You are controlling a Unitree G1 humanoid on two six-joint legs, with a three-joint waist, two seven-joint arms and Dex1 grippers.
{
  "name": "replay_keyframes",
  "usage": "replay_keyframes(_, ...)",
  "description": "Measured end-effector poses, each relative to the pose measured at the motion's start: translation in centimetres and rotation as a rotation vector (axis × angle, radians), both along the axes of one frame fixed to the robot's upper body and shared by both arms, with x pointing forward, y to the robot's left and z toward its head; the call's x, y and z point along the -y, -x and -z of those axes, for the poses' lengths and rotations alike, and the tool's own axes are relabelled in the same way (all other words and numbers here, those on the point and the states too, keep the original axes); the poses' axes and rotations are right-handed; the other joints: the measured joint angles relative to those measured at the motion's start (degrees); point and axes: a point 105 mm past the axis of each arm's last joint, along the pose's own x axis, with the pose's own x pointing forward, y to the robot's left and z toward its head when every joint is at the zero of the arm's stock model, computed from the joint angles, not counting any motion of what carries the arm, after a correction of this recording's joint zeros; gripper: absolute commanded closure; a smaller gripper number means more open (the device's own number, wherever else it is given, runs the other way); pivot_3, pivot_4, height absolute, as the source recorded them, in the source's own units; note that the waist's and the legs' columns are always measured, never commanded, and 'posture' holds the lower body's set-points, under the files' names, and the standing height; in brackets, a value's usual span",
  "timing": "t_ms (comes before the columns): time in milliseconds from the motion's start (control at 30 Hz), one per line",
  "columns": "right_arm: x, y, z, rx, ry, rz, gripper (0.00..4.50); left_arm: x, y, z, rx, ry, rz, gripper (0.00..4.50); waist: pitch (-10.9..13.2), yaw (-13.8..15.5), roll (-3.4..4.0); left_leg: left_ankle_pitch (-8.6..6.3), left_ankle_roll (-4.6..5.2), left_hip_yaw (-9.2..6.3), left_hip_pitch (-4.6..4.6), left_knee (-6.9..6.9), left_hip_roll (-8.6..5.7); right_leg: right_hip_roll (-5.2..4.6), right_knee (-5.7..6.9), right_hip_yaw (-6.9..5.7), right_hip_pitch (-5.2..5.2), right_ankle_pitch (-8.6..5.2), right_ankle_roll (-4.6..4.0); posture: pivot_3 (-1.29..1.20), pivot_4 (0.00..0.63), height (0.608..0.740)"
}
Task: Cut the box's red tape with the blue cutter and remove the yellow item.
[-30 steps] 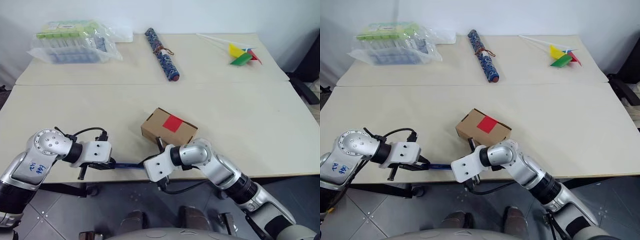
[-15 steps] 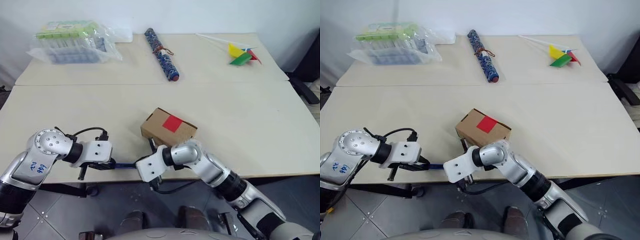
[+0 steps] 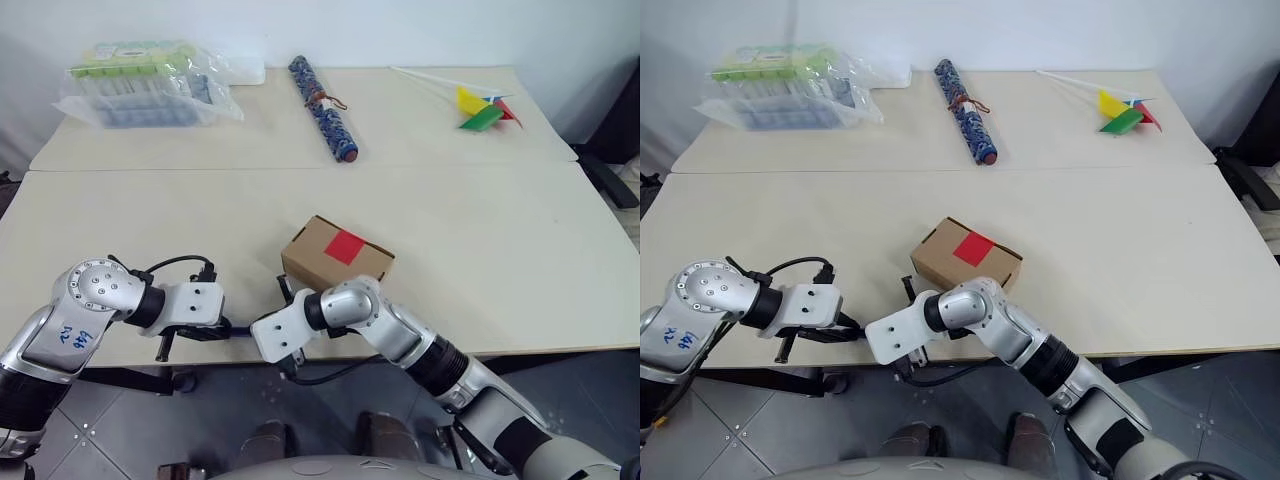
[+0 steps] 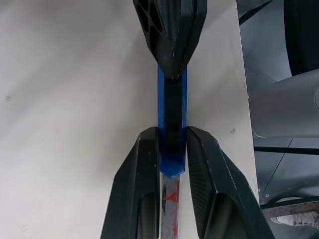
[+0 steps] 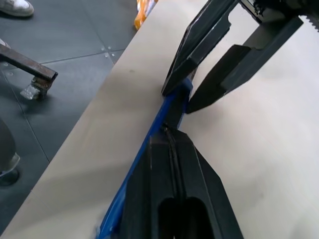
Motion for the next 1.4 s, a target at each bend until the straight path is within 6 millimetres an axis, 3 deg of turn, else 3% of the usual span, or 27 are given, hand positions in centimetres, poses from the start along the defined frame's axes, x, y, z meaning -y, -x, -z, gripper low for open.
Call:
replay_keyframes(200,0.1,-0.1,-0.3,-0.026,-0.013,0.017,4.49,0.0,-0.1,-0.1,0.009,0.003,-0.002,4.08,0.0,0.1,0.0,0.0,0.0,0.01,0.0,0.0,0.0,0.0,0.0,0.01,0.0,0.0,0.0,0.0,0.15,0.74)
replay_keyframes(400,1.2,-0.1,-3.8,-0.119,-0.135,0.056,4.49,-0.2,-0.1,-0.1,0.006,0.023,-0.011,4.08,0.0,0.1,0.0,0.0,0.0,0.0,-0.01,0.0,0.02,0.0,0.0,0.02,-0.01,0.0,0.0,0.0,0.15,0.74)
replay_keyframes(633,6.3,-1.4,-6.7,-0.339,-0.195,0.226,4.49,-0.6,-0.4,0.0,0.013,0.115,-0.044,4.08,0.0,0.2,0.0,-0.02,0.03,-0.02,-0.07,0.02,0.06,0.0,-0.03,0.02,-0.04,0.01,-0.01,0.0,0.15,0.74)
replay_keyframes(800,10.5,-2.6,-9.3,-0.473,-0.227,0.361,2.91,-0.7,-1.1,-1.0,0.106,0.213,-0.018,4.08,0.0,0.1,0.0,-0.03,0.04,0.02,-0.15,0.02,0.06,0.01,-0.03,0.02,-0.16,0.02,-0.03,0.0,0.15,0.74)
replay_keyframes(967,11.5,-3.3,-14.9,-0.499,-0.368,0.407,1.24,-0.1,-2.2,-3.4,0.27,0.328,-0.009,4.08,0.0,0.0,-0.01,-0.02,0.03,0.2,-0.3,0.01,0.07,0.01,0.07,0.11,-0.48,0.05,-0.07,0.0,0.15,0.74)
replay_keyframes(1067,11.9,-3.5,-16.2,-0.542,-0.393,0.458,0.23,-0.7,-3.1,-5.2,0.389,0.375,-0.058,4.08,0.0,0.0,-0.01,-0.03,0.05,0.31,-0.35,0.0,0.06,0.0,0.07,0.2,-0.58,0.05,-0.07,0.0,0.15,0.74)
replay_keyframes(1100,12.1,-3.7,-16.6,-0.56,-0.398,0.486,0.05,-0.8,-3.4,-5.8,0.438,0.39,-0.067,4.08,0.0,0.0,-0.01,-0.03,0.05,0.37,-0.36,0.0,0.06,0.0,0.07,0.2,-0.59,0.05,-0.07,0.0,0.15,0.74)
replay_keyframes(1400,12.5,-5.2,-20.2,-0.732,-0.408,0.645,0.05,-0.4,-7.7,-12.0,0.865,0.45,-0.057,4.08,0.0,0.1,-0.05,-0.03,0.05,0.64,-0.5,0.04,0.04,0.0,0.09,0.16,-0.71,0.1,-0.1,0.0,0.15,0.74)
